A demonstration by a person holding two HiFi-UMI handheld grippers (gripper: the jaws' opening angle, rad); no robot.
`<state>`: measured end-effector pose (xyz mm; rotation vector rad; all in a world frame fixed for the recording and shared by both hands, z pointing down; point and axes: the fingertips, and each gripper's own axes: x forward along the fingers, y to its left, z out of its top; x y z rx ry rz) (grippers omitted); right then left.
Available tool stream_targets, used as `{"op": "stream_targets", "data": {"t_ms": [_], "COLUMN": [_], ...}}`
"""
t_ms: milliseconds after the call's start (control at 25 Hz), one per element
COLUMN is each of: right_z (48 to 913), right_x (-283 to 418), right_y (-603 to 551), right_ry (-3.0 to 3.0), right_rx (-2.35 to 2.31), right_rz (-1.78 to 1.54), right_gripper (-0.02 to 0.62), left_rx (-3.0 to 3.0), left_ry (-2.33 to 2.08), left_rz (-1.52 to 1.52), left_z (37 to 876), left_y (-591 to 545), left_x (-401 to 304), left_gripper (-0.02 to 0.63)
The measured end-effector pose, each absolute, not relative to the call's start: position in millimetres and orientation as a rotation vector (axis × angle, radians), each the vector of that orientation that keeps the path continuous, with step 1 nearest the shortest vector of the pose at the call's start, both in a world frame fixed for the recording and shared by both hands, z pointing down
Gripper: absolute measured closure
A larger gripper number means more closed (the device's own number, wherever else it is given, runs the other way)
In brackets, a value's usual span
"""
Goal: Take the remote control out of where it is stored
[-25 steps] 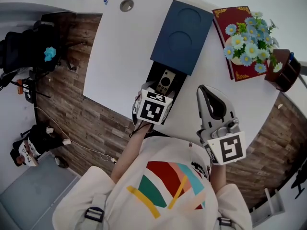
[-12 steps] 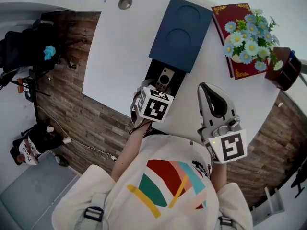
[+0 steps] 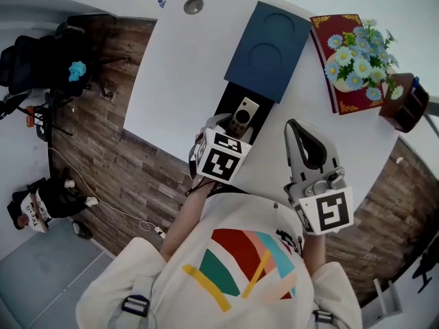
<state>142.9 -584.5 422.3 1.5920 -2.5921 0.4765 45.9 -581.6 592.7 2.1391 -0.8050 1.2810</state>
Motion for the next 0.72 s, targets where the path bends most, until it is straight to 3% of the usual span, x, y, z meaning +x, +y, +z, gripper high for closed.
{"op": "stream_targets", "data": {"t_ms": [280, 720], "right_z": [385.8, 306.8], "right_x": [130.9, 130.1], "right_y": [-571.1, -572.9], "right_ry": [-2.615, -2.581], "right_rx": [1.604, 1.809], "right_rz": [0.314, -0.016], "right_gripper": [0.594, 0.594], "left_rx": [2.423, 2.764], "left_ry": [-1.018, -1.306], "left_rz": [0.973, 0.213], "left_z": [483.9, 339.5], "left_y": [-612.2, -621.2], "left_x": [53.0, 26.7], "left_gripper": [0.39, 0.389]}}
